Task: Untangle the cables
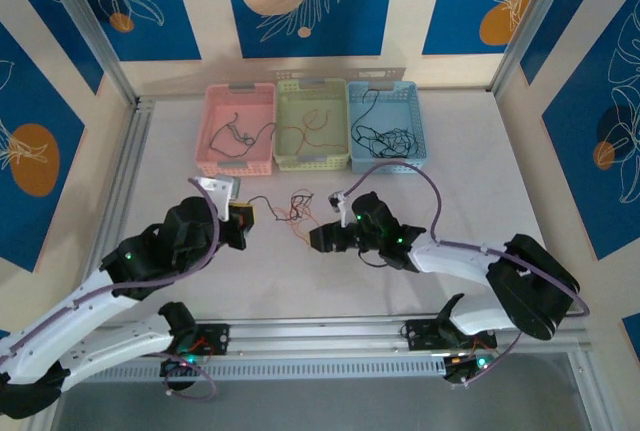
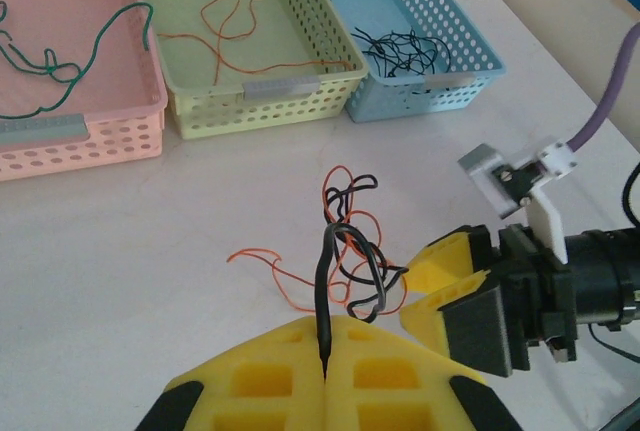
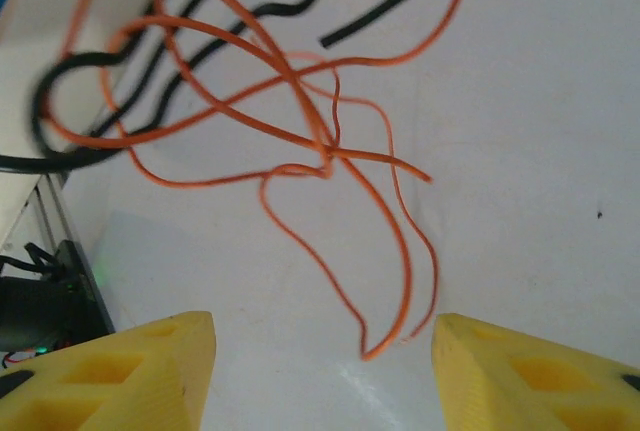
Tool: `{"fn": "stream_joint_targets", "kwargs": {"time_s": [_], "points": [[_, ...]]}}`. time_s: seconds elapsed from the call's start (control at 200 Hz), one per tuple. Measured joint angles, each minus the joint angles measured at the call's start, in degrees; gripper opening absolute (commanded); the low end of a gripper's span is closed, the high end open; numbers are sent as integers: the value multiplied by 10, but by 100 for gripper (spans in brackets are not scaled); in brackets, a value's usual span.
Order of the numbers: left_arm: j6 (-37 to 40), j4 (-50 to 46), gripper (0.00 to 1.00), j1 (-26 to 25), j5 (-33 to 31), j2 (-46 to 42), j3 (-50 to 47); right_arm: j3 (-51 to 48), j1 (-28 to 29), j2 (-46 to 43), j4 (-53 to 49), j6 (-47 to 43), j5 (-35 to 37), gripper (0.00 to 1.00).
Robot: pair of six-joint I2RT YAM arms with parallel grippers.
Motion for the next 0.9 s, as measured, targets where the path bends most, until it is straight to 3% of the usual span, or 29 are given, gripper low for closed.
{"fn": "stream_joint_targets", "kwargs": {"time_s": [0.175,0.385,0.55,0.655,0.9], "points": [[-2,0,0,0,0,-10,0,15,4,10,1,1,0,50],[-2,0,0,0,6,-12,0,22,4,28,2,-3,-3,13],[-1,-12,0,0,-2,-22,0,22,0,21,-8,3,13,0],[4,-47,0,0,-25,-33,7,10,-28,-6,-9,22,24,0],[24,-160,0,0,-106,-90,87,-70,-158,-57,2,124,38,0]]}}
